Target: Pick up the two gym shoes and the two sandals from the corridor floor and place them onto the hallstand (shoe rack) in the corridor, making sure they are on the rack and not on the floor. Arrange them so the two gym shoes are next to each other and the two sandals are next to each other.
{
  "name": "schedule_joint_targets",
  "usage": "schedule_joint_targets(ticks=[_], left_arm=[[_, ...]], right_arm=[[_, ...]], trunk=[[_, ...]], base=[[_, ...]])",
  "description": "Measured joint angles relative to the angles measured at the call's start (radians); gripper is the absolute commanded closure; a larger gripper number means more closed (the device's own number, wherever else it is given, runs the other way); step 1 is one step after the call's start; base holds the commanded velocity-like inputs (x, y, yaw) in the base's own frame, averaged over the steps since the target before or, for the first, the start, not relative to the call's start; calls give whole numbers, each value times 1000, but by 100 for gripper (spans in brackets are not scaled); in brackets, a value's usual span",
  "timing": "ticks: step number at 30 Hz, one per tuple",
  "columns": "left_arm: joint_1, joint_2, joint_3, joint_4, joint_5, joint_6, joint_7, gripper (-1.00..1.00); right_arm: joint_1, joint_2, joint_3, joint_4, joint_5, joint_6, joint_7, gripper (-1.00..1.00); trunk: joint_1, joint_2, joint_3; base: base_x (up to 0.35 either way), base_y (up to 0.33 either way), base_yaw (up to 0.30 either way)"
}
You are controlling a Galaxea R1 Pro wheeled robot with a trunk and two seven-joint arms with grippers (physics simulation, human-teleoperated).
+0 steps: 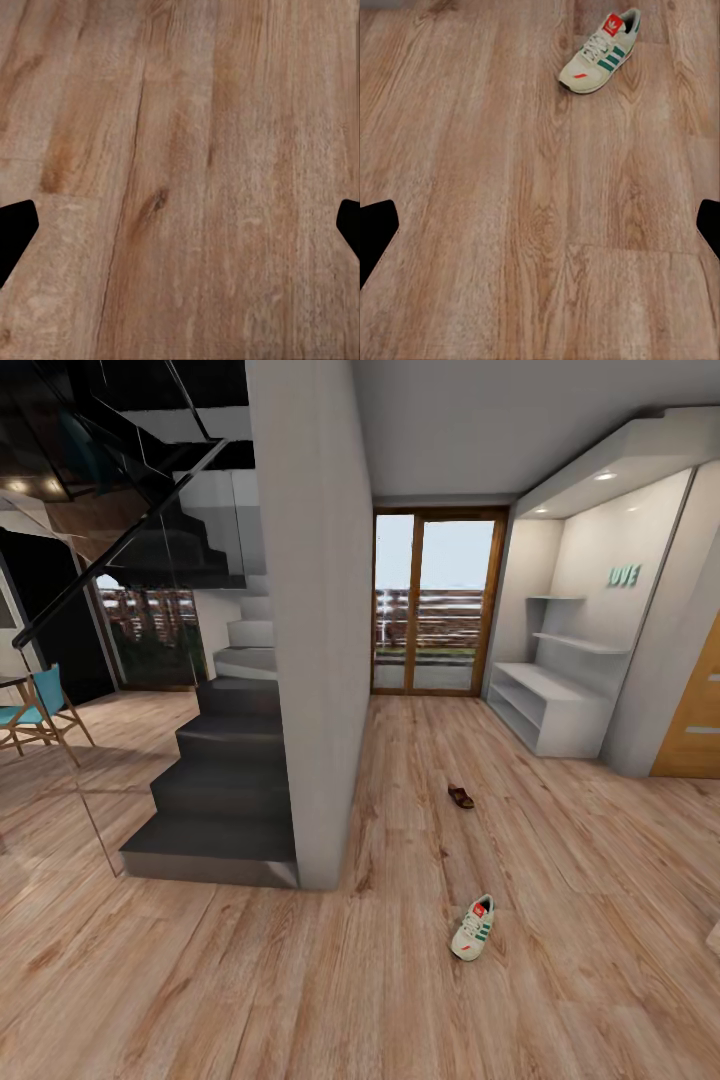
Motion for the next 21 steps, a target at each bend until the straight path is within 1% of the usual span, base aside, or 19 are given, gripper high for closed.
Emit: schedule_joint_targets(ticks=[1,4,11,19,21], left_arm=[[-31,1,1,-5,3,-1,0,-100],[-42,3,4,-4,5,-2,0,-100],[-49,4,12,-1,7,-7,-6,-100],[-44,5,10,1,5,-8,-10,-100],[-41,11,11,0,5,-8,-11,-100]], right_arm=[[-20,1,0,-2,-2,-4,0,-100],[-26,1,-8,3,-11,-7,0,-100],[-30,2,-41,34,-40,-10,1,-100],[-31,5,-50,69,-50,-12,3,-100],[-31,7,-51,75,-51,-11,4,-100]], trunk=[[0,0,0],[0,0,0],[0,0,0],[0,0,0],[0,0,0]], base=[[0,0,0],[0,0,0],[0,0,0],[0,0,0],[0,0,0]])
